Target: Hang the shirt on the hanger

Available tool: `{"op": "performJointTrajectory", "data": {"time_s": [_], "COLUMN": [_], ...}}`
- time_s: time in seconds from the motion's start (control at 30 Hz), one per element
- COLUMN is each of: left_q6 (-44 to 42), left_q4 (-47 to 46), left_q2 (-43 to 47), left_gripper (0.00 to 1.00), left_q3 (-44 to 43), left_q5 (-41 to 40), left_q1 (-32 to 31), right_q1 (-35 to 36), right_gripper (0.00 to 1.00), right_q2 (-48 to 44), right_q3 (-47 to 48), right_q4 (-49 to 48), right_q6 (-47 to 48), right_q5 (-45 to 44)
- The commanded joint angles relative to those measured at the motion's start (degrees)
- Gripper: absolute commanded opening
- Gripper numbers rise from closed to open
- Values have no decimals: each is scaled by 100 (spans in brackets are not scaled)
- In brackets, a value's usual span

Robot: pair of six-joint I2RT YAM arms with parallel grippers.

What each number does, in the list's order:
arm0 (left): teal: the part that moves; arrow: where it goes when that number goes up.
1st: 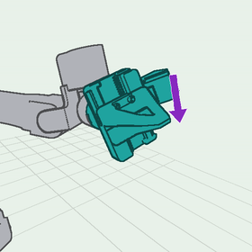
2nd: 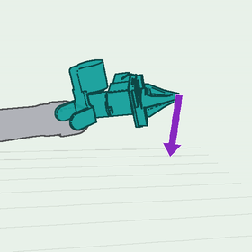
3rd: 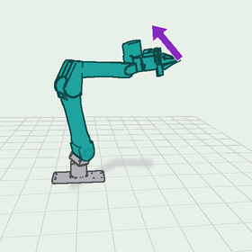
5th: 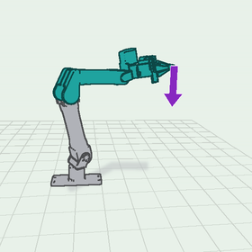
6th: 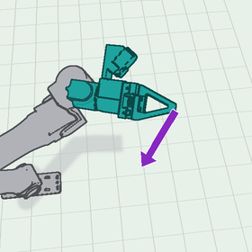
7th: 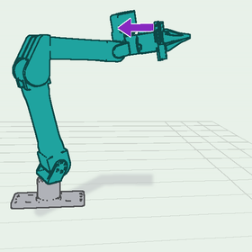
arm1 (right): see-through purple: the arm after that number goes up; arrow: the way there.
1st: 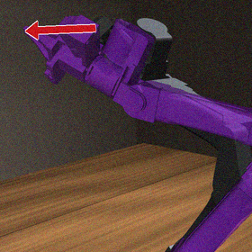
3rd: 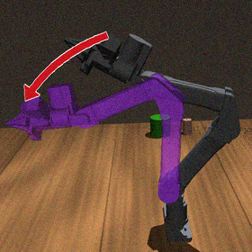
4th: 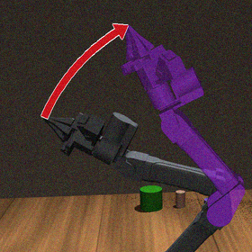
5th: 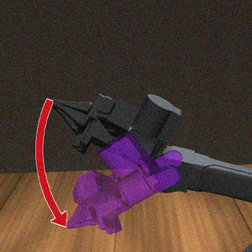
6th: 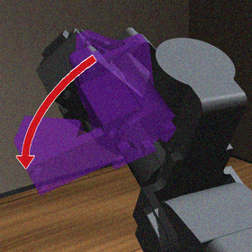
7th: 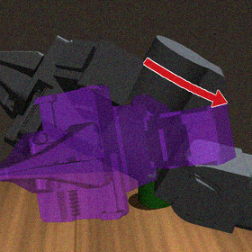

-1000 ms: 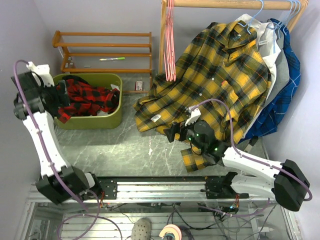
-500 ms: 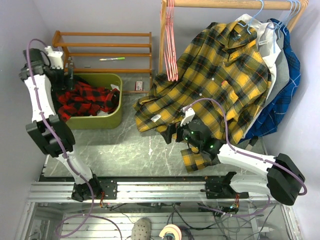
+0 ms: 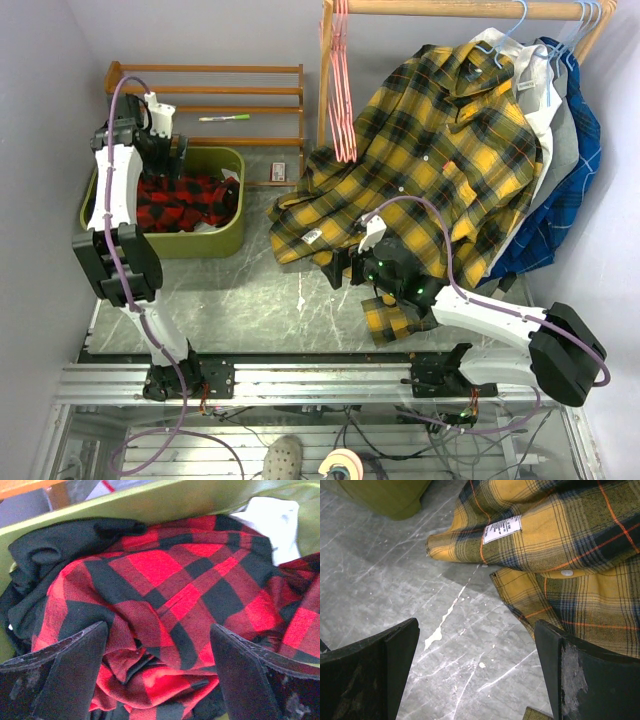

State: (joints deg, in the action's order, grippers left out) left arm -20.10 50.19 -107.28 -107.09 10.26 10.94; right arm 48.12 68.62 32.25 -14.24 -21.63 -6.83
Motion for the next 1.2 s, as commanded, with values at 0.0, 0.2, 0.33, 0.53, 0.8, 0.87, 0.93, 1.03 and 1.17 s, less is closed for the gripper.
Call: {"op": "performJointTrajectory", "data": {"time_s": [0.0,0.2,0.33,0.53,0.8,0.87,0.93,1.03,1.17], "left_q6": [79,-52,-9,63,310,329,310,305,227], "left_q4": [-401,-463,-359,98,-301,-30,88,289,312], "left_q2": [44,316,680,1642,2589,2446,2426,2372,2489], "left_gripper": [99,9,7,7,7,7,8,11,12], "left_q3": [283,731,681,-762,-1722,-2465,-2882,-3470,-3601], "left_q5": [-672,-997,-1004,-1017,-1110,-1140,-1048,-959,-1083], "left_q1": [-38,-393,-540,-983,-1049,-1054,-1061,-1059,-1059], "right_q1": [18,16,14,16,26,27,29,33,55], "right_gripper": [99,98,98,98,100,100,100,100,100], "right_q2": [4,107,70,-82,-390,-238,50,656,1524], "right_q3": [131,178,219,287,115,104,23,93,1188], "right_q4": [44,27,55,-181,-2359,-3259,-4361,-5884,-6128], "right_q6": [96,20,-8,59,167,308,536,990,1037], "right_q5": [-3,45,42,379,1392,1454,1415,1160,1563]}}
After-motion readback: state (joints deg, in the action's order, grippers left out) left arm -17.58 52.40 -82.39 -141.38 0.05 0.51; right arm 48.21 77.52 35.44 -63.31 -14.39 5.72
